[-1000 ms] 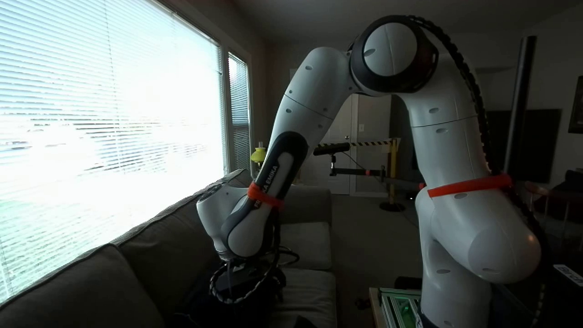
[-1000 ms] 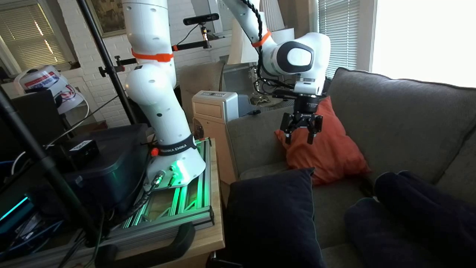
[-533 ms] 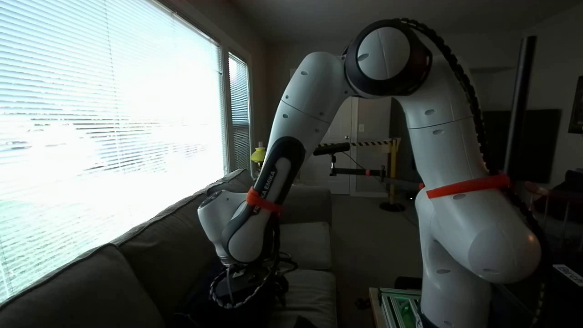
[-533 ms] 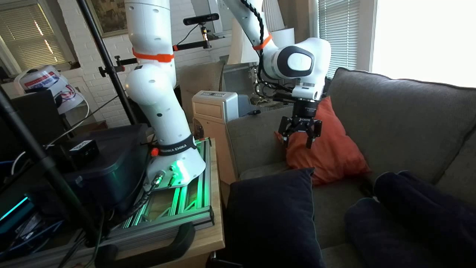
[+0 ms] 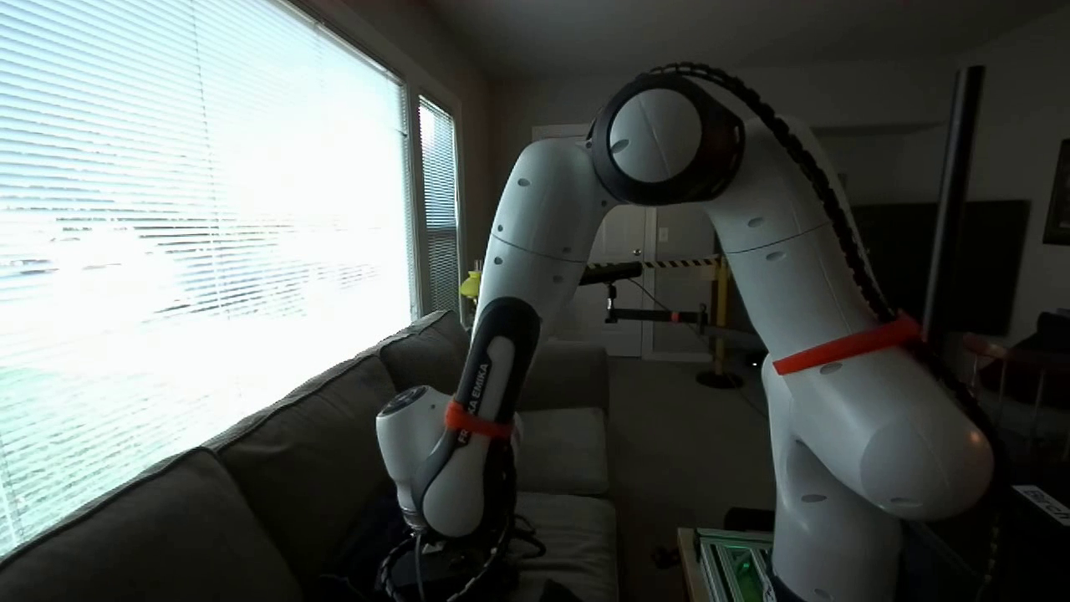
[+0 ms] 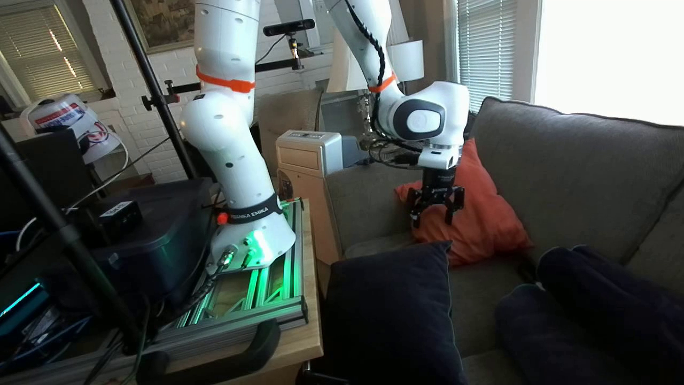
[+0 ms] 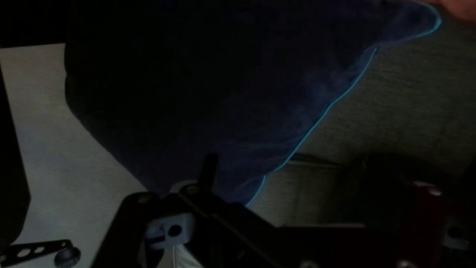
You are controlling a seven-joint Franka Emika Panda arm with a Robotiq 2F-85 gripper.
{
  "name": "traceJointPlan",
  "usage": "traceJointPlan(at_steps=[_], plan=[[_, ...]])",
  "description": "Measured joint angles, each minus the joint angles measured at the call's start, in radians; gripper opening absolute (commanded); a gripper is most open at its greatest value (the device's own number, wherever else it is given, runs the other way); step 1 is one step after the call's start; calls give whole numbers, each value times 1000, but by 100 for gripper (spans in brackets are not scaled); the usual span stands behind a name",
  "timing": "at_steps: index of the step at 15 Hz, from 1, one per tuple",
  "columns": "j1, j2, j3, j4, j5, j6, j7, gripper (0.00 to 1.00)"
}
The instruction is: Move the left black pillow to the right
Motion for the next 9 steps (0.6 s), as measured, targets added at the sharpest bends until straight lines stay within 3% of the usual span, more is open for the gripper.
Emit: traceJointPlan(at_steps=[4,9], plan=[[31,72,18,-6,40,141,-57,100],[63,151,43,5,71,201,-185,100]])
